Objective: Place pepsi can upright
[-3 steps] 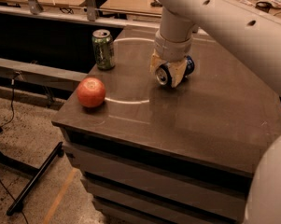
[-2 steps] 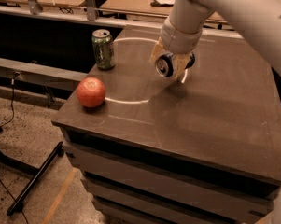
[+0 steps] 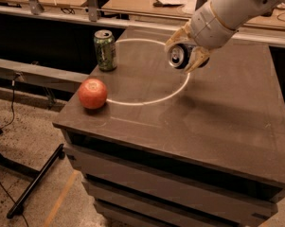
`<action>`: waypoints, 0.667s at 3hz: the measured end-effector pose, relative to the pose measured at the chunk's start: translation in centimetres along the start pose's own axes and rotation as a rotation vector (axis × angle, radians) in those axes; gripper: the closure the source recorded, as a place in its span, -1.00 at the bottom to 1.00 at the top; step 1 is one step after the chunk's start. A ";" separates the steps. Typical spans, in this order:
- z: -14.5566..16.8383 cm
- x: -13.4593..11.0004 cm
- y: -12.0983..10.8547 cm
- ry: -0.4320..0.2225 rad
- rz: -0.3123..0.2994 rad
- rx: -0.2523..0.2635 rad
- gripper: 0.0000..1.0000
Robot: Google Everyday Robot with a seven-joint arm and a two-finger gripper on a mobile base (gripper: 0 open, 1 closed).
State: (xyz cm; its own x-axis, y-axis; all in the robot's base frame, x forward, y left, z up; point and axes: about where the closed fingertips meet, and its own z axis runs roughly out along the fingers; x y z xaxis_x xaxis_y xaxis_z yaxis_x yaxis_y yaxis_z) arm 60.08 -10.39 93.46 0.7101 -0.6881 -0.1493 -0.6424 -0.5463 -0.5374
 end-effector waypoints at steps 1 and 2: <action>-1.1 -0.1 0.1 -0.033 0.089 0.047 1.00; -1.1 -0.1 0.1 -0.033 0.089 0.047 1.00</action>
Offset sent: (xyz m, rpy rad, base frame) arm -0.0036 -0.0050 0.0080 0.0666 0.0217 -0.0534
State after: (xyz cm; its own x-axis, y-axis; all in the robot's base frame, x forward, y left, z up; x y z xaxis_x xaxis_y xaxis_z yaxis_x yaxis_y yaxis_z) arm 59.63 -10.92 94.39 0.6604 -0.7162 -0.2255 -0.6897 -0.4599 -0.5593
